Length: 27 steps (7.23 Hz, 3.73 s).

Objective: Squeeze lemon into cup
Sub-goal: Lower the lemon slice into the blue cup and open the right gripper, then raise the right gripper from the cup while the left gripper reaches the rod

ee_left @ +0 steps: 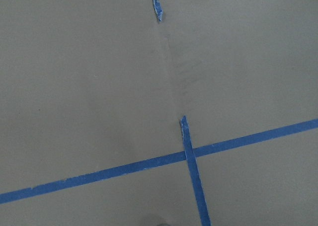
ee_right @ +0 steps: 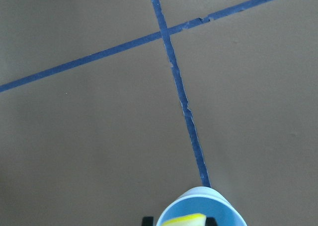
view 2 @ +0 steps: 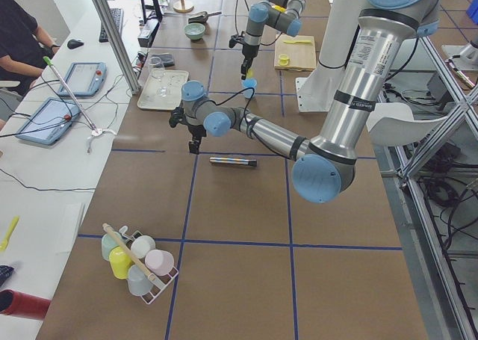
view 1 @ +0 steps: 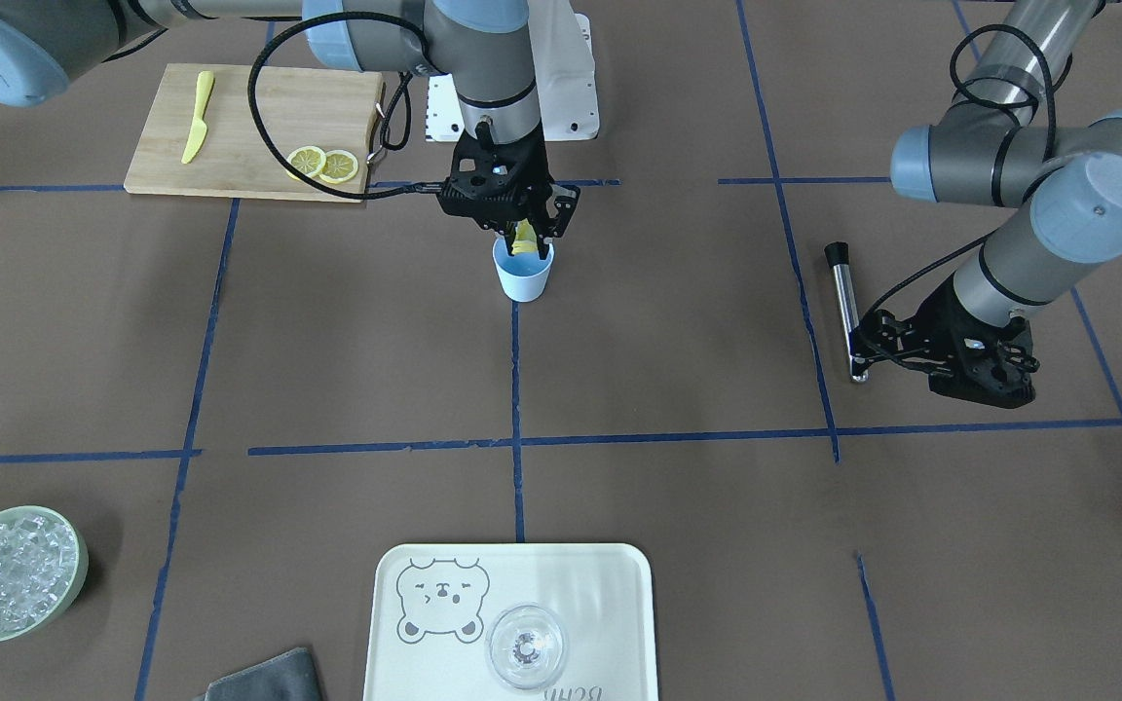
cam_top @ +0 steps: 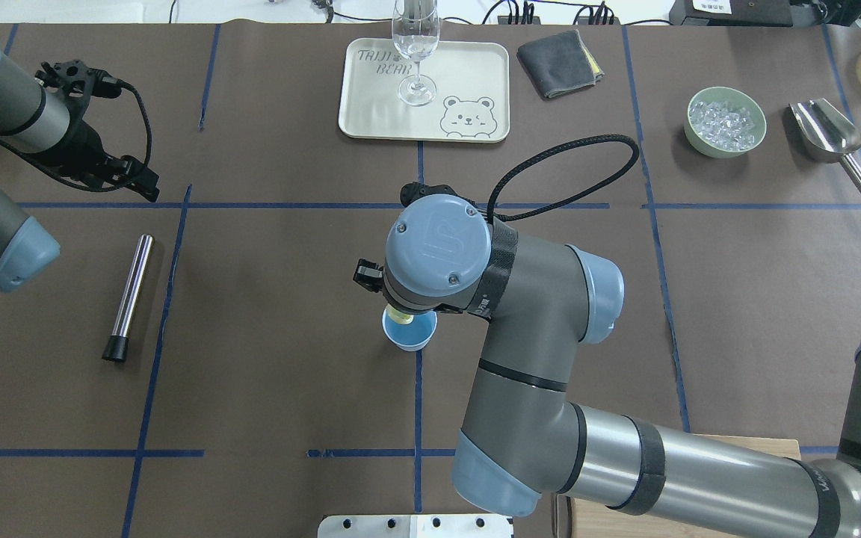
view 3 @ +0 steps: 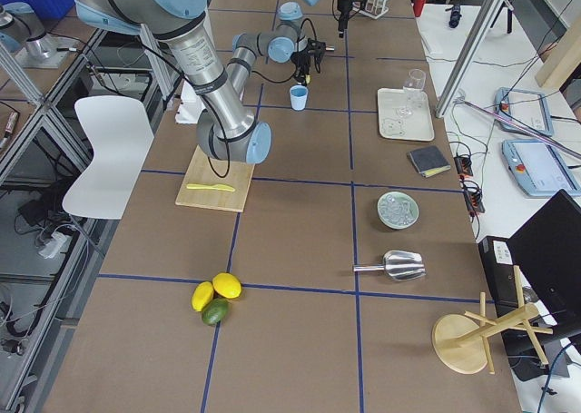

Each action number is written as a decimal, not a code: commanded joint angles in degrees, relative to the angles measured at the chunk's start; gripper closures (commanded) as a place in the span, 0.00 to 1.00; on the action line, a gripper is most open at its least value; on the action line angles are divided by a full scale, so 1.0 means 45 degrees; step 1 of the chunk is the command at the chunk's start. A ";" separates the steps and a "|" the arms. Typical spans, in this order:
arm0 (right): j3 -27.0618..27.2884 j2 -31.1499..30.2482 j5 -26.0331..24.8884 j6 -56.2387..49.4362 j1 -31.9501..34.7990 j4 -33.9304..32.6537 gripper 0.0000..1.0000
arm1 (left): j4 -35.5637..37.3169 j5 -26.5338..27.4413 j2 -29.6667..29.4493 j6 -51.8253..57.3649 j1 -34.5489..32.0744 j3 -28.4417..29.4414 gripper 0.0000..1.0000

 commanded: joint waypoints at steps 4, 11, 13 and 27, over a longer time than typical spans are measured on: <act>-0.0044 -0.0186 0.0453 0.0085 -0.0035 -0.0265 0.46 | 0.0019 0.0000 0.0000 0.0016 0.0000 0.0000 0.00; 0.0596 -0.0321 0.1307 -0.0031 0.0487 -0.0536 0.00 | 0.0000 0.0019 -0.0077 -0.0062 0.0078 0.0078 0.00; 0.1844 -0.1060 0.1683 -0.0982 0.1347 -0.1628 0.00 | 0.0058 0.0058 -0.0078 -0.0101 0.0292 0.0524 0.00; 0.1967 -0.2901 0.4633 -0.6789 0.6352 -0.1672 0.00 | 0.1563 0.0117 0.0293 -0.0141 0.1621 0.0762 0.08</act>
